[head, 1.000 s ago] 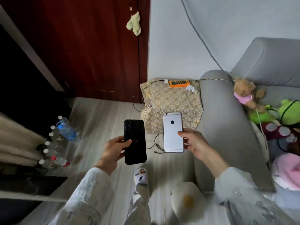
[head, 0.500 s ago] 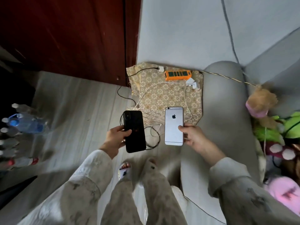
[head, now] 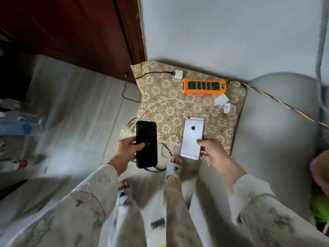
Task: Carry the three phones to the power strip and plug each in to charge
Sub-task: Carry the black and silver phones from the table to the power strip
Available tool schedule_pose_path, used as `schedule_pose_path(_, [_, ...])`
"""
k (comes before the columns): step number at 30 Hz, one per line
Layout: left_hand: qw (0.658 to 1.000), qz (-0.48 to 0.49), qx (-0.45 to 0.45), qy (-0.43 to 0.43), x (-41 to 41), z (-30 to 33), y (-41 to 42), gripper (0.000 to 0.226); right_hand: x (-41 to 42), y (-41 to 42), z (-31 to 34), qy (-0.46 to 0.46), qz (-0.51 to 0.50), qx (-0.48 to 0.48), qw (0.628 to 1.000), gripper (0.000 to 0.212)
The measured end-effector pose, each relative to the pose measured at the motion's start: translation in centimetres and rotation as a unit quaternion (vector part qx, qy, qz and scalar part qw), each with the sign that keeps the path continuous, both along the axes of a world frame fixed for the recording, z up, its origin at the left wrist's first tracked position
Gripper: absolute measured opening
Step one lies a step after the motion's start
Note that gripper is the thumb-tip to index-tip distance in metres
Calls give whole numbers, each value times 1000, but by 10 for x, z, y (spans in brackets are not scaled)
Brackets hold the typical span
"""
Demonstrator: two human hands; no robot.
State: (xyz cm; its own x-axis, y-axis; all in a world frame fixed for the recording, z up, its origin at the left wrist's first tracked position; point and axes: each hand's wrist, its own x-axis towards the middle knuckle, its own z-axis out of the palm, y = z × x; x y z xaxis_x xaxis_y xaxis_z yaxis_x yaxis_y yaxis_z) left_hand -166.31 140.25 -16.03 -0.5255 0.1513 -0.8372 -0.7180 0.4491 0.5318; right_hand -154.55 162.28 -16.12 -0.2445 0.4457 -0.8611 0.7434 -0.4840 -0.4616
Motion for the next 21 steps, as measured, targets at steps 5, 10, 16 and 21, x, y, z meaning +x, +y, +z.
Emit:
schedule_pose_path(5, [1000,-12,-17,-21,-9,-64,61,40,-21,40,-62,-12,41,-11,999,24])
schedule_pose_path(10, [1000,-5,-23,-20,-21,-108,95,41,-37,52,-107,-27,73,-21,997,15])
schedule_pose_path(16, [997,-47,-60,24,-26,-123,106,39,-38,44,-127,-35,76,-17,996,20])
schedule_pose_path(21, [947,-223,-172,152,-17,-118,115,37,-36,36,-128,-26,180,136,974,12])
